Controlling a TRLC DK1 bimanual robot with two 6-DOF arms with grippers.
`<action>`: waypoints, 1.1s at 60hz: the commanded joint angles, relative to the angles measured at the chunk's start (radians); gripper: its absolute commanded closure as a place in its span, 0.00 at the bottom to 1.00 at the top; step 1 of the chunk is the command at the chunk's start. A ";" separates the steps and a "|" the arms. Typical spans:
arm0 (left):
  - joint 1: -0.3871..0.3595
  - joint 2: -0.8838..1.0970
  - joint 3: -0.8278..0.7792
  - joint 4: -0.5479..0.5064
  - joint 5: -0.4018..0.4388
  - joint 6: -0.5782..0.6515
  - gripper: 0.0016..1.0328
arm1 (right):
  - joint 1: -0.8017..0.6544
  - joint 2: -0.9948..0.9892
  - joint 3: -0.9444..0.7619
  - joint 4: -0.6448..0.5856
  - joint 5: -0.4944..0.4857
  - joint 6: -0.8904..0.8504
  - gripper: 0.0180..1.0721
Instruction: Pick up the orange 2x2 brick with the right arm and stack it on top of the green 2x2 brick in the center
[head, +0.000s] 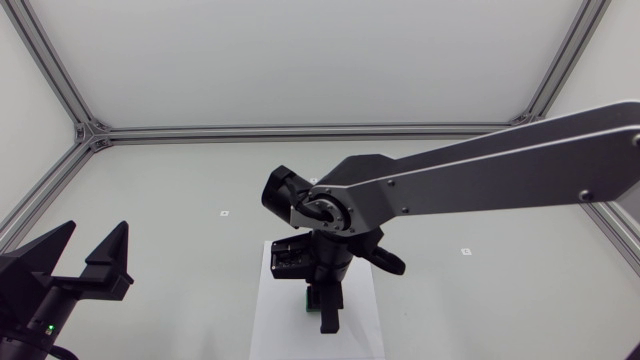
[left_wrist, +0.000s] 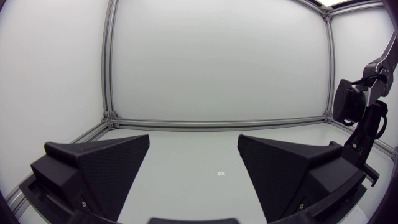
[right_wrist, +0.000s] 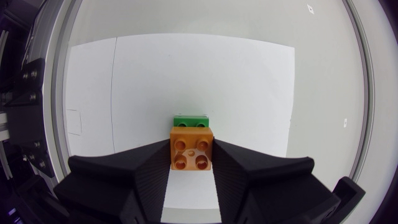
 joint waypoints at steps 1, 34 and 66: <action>0.003 -0.008 -0.041 -0.015 0.004 0.013 0.04 | 0.015 0.036 0.018 -0.004 0.010 -0.023 0.95; 0.003 -0.008 -0.041 -0.015 0.004 0.013 0.04 | 0.033 0.062 0.018 0.001 0.040 -0.018 0.95; 0.004 -0.008 -0.041 -0.013 0.004 0.013 0.04 | 0.024 0.142 0.053 -0.114 0.045 -0.015 0.95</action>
